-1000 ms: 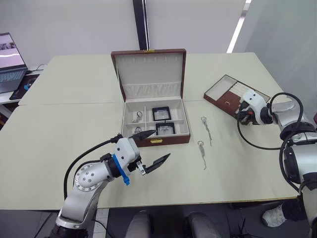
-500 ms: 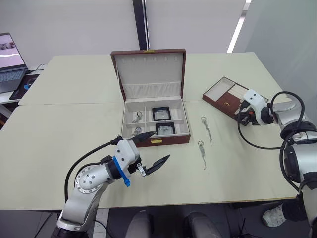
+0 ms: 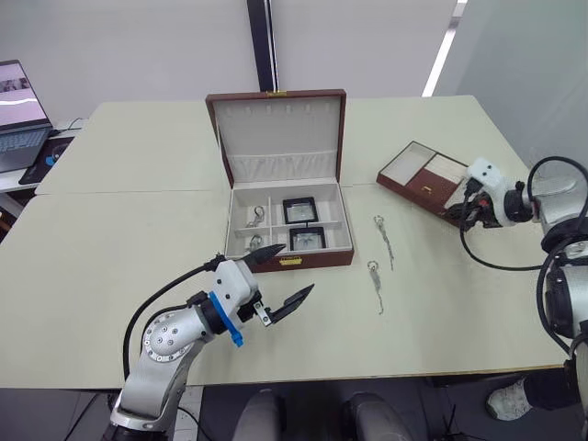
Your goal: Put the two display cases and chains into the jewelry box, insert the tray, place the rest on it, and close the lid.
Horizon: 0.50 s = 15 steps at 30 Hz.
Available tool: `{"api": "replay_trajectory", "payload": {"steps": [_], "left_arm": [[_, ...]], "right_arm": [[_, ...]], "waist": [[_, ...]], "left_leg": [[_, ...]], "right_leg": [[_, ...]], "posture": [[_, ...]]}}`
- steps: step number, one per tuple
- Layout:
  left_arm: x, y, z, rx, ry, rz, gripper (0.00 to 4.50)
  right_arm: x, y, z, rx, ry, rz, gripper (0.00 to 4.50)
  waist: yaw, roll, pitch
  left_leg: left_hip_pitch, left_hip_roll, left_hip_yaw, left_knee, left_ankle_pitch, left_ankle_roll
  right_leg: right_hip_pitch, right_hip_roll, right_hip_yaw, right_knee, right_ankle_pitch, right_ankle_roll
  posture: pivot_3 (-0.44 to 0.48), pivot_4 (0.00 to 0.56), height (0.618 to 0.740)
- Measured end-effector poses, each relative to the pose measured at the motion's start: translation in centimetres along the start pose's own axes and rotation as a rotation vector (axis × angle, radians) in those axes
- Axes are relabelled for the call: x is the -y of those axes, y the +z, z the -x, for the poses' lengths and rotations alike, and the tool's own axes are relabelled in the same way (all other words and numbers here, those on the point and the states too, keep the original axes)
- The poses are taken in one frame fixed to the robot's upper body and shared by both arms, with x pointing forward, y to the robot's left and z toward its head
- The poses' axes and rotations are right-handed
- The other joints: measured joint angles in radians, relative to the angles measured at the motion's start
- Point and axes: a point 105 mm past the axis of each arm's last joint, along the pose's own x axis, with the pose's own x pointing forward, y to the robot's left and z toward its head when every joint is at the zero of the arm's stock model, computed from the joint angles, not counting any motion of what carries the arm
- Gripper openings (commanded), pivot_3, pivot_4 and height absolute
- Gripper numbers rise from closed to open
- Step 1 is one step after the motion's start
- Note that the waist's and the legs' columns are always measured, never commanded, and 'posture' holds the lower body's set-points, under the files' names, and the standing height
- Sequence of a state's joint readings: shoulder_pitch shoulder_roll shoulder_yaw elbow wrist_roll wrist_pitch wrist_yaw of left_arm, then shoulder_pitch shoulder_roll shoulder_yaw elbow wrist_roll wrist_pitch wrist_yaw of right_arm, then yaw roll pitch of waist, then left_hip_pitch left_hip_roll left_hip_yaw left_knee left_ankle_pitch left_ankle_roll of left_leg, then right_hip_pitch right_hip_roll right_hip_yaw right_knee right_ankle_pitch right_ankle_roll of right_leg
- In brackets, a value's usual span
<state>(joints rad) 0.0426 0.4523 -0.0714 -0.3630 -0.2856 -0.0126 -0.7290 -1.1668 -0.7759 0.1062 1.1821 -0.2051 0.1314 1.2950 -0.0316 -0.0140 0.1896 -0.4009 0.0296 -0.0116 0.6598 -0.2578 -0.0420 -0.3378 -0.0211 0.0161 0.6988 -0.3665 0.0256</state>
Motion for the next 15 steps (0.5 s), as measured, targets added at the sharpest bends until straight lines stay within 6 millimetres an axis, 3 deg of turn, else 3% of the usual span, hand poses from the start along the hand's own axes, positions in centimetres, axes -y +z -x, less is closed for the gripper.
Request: {"api": "replay_trajectory", "payload": {"steps": [4, 8, 15], "left_arm": [[0.0, -0.4, 0.5, -0.015, 0.023, 0.012, 4.50], [-0.5, -0.4, 1.0, -0.012, 0.059, 0.007, 4.50], [-0.7, -0.2, 0.8, -0.002, 0.060, 0.005, 4.50]], "right_arm": [[-0.6, 1.1, 1.9, 0.015, 0.047, 0.068, 0.02], [-2.5, 0.2, 3.2, -0.045, 0.079, 0.110, 0.02], [-7.8, 0.9, 5.0, -0.058, 0.157, 0.148, 0.02]], "waist": [[0.003, 0.000, 0.000], [0.007, 0.001, 0.000], [0.006, 0.001, 0.000]], "left_leg": [[-0.001, 0.000, -0.001, 0.000, 0.000, 0.000], [-0.001, 0.000, -0.002, 0.000, 0.000, 0.000], [-0.001, 0.000, -0.002, 0.000, 0.000, 0.001]], "right_leg": [[0.000, 0.000, -0.001, -0.001, 0.000, 0.000], [0.000, 0.000, -0.001, -0.001, 0.000, 0.000], [0.000, 0.000, -0.001, 0.000, 0.000, 0.000]], "posture": [[0.000, 0.150, 0.740], [0.000, 0.150, 0.740], [0.000, 0.150, 0.740]]}}
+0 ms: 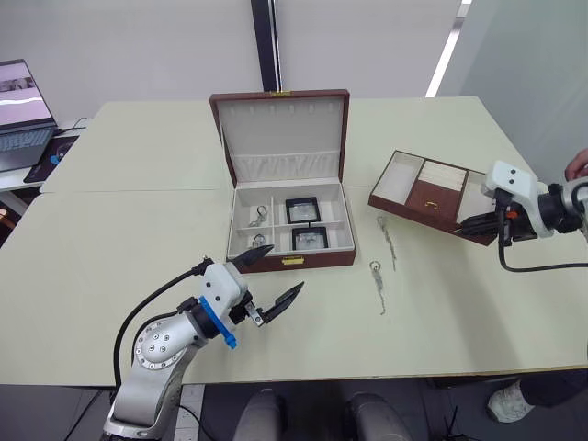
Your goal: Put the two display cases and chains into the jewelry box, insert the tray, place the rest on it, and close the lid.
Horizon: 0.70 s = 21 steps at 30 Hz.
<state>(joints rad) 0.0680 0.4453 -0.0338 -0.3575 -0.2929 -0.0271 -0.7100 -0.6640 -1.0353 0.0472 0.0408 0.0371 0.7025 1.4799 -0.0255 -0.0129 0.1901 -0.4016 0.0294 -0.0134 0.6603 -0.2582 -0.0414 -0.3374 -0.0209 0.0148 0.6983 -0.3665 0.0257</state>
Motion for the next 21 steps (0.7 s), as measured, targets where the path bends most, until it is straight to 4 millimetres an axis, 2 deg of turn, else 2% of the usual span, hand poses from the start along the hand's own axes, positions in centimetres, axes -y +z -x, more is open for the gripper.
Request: {"api": "replay_trajectory", "payload": {"steps": [7, 12, 15, 21], "left_arm": [[-0.1, -0.4, 0.2, 0.001, 0.049, 0.027, 4.50], [-0.1, -0.6, 1.2, -0.007, 0.143, 0.059, 4.50], [-0.2, -0.2, 1.7, -0.004, 0.187, 0.052, 4.50], [0.1, -0.2, 3.6, -0.033, 0.321, 0.079, 4.50]], "right_arm": [[-4.6, 2.3, 0.8, 0.046, 0.099, 0.089, 0.02], [-5.5, 4.2, 0.3, 0.071, 0.106, 0.148, 0.02], [-5.7, 5.4, -0.8, 0.086, 0.124, 0.187, 0.02], [-6.7, 8.6, -4.3, 0.131, 0.216, 0.253, 0.02]], "waist": [[-0.002, 0.000, 0.000], [-0.003, 0.000, 0.000], [-0.005, 0.000, 0.000], [-0.004, 0.000, 0.000]], "left_leg": [[0.000, 0.000, 0.000, 0.000, 0.000, 0.000], [0.000, 0.000, -0.001, 0.000, 0.000, 0.000], [0.000, 0.000, 0.000, 0.000, 0.000, 0.000], [0.000, 0.000, 0.000, 0.000, 0.000, 0.000]], "right_leg": [[0.000, 0.000, 0.000, 0.000, 0.000, 0.000], [0.000, 0.000, 0.000, 0.000, 0.000, 0.000], [0.000, 0.000, 0.000, 0.000, 0.000, 0.000], [0.000, 0.000, 0.000, -0.001, 0.000, 0.000]], "posture": [[0.000, 0.150, 0.740], [0.000, 0.150, 0.740], [0.000, 0.150, 0.740], [0.000, 0.150, 0.740]]}}
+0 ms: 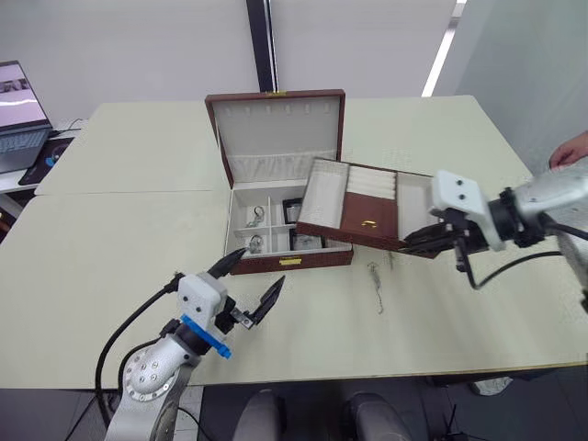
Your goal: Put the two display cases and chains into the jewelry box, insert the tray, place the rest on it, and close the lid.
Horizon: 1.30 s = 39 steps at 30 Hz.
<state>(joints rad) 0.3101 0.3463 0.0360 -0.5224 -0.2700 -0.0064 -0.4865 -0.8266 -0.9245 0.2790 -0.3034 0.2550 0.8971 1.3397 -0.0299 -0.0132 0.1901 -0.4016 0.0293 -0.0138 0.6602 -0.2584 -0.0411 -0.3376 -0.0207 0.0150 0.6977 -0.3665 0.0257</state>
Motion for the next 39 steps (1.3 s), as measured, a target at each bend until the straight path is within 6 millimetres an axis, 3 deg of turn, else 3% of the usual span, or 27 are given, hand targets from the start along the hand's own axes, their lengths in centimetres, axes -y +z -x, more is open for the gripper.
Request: {"api": "replay_trajectory", "payload": {"steps": [6, 14, 21, 39], "left_arm": [[0.1, 0.2, 1.7, -0.025, 0.118, 0.007, 4.50], [-0.3, 0.1, 3.6, -0.060, 0.265, 0.008, 4.50], [-0.2, -0.2, 4.5, -0.080, 0.329, 0.007, 4.50], [0.4, 0.1, 4.5, -0.047, 0.354, -0.004, 4.50]], "right_arm": [[-0.7, 1.4, -4.4, 0.009, 0.117, 0.053, 0.02], [0.6, 2.7, -7.5, -0.019, 0.094, 0.126, 0.02], [1.1, 3.0, -8.5, -0.034, 0.098, 0.175, 0.02], [2.8, 3.8, -9.3, -0.073, 0.126, 0.187, 0.02]], "waist": [[0.003, -0.001, 0.000], [0.002, -0.001, 0.000], [0.000, -0.001, 0.000], [-0.003, -0.001, 0.000]], "left_leg": [[0.000, 0.000, -0.001, 0.001, 0.000, 0.000], [0.000, 0.000, -0.001, 0.000, 0.000, 0.001], [0.000, 0.000, 0.000, 0.000, 0.000, 0.001], [0.000, 0.000, 0.001, 0.000, -0.001, 0.002]], "right_leg": [[0.000, 0.000, -0.001, 0.000, 0.000, 0.000], [0.000, 0.000, -0.001, 0.000, 0.000, 0.000], [0.000, 0.000, -0.001, 0.000, 0.000, 0.000], [-0.001, -0.001, 0.000, 0.000, 0.000, 0.000]], "posture": [[0.000, 0.150, 0.740], [0.000, 0.150, 0.740], [0.000, 0.150, 0.740], [0.000, 0.150, 0.740]]}}
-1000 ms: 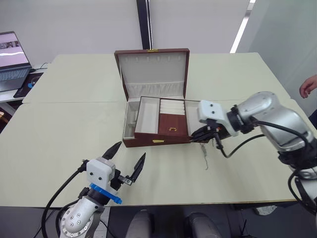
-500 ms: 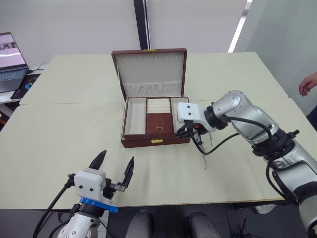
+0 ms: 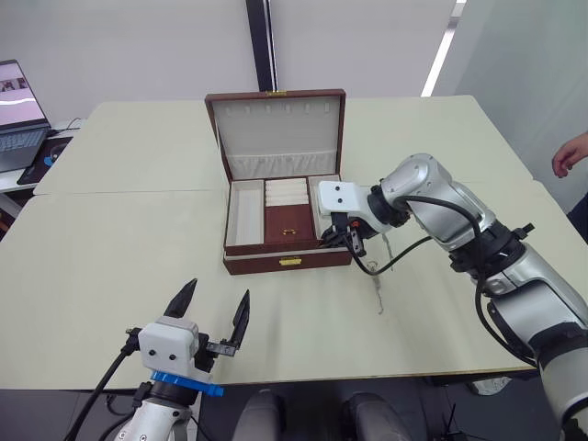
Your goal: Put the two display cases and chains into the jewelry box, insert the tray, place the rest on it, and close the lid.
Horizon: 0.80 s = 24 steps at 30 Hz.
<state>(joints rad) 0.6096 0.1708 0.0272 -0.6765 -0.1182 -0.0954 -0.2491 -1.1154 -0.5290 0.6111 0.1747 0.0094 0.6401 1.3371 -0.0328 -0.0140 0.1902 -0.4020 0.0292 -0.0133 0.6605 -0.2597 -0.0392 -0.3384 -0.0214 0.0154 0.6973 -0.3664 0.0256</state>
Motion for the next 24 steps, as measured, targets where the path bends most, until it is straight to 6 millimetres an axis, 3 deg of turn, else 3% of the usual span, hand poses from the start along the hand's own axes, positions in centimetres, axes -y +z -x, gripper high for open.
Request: {"api": "replay_trajectory", "payload": {"steps": [24], "left_arm": [[0.70, -0.24, 0.02, -0.007, 0.019, 0.021, 4.50]], "right_arm": [[0.03, 0.79, -0.78, -0.010, 0.031, -0.001, 0.02]], "waist": [[-0.004, 0.000, 0.000]], "left_leg": [[0.000, 0.000, 0.000, 0.000, 0.000, 0.000]], "right_leg": [[0.000, 0.000, 0.000, 0.000, 0.000, 0.000]], "posture": [[0.000, 0.150, 0.740]]}}
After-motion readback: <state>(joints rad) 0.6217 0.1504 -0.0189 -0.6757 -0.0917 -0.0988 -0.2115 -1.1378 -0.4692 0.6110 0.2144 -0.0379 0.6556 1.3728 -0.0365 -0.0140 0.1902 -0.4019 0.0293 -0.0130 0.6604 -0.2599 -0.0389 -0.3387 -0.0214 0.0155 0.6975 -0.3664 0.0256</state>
